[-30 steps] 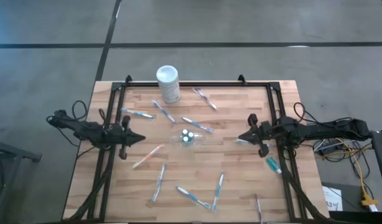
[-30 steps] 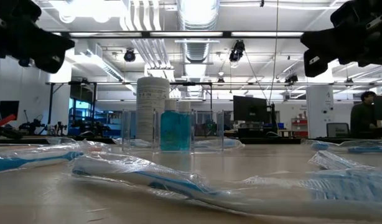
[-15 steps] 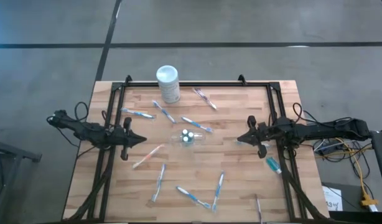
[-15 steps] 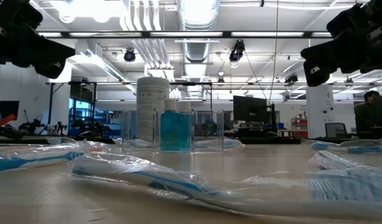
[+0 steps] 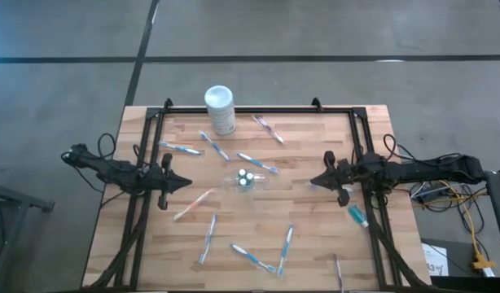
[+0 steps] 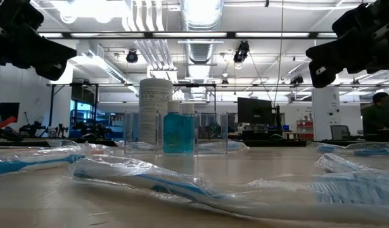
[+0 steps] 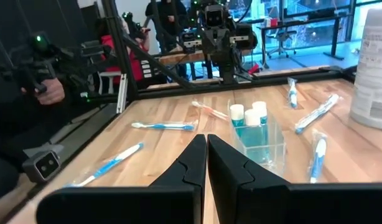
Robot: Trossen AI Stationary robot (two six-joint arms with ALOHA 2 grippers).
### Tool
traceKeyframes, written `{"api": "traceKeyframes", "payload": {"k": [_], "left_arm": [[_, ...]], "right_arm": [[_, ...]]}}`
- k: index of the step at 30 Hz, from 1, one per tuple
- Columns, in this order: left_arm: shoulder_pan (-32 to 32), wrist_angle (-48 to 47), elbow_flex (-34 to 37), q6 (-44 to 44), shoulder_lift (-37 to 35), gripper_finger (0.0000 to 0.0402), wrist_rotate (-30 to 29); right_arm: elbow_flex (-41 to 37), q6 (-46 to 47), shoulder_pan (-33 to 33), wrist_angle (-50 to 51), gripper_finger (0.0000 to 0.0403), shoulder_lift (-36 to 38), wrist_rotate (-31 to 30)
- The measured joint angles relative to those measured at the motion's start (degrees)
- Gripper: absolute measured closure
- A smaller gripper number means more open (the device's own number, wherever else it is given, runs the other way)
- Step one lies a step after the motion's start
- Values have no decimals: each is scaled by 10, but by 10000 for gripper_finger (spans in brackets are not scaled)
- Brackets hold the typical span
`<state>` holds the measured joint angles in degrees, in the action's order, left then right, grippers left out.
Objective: Pick & Place toothbrushing station
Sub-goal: Put the blue mouthwash into the transparent organizer
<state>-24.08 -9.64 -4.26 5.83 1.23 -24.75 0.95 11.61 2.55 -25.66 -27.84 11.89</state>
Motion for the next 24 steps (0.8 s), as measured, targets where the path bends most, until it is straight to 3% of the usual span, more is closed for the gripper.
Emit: {"api": "traceKeyframes", "payload": {"k": [3,8,13,17,21,24], "left_arm": [[0,0,0,0,0,390,0],[0,12,1,16,0,390,1],[0,13,1,16,1,390,2],[0,11,1,17,1,390,2],[0,1,1,21,1,390,6],[0,-1,1,21,1,390,11]], "right_arm": [[55,17,0,80,390,-2,-14],[208,101,-27,378,390,-34,-65],[336,242,-109,614,390,-104,-193],[410,391,-196,786,390,-168,-247],[447,574,-277,921,390,-224,-254],[450,636,-324,942,390,-260,-202]]}}
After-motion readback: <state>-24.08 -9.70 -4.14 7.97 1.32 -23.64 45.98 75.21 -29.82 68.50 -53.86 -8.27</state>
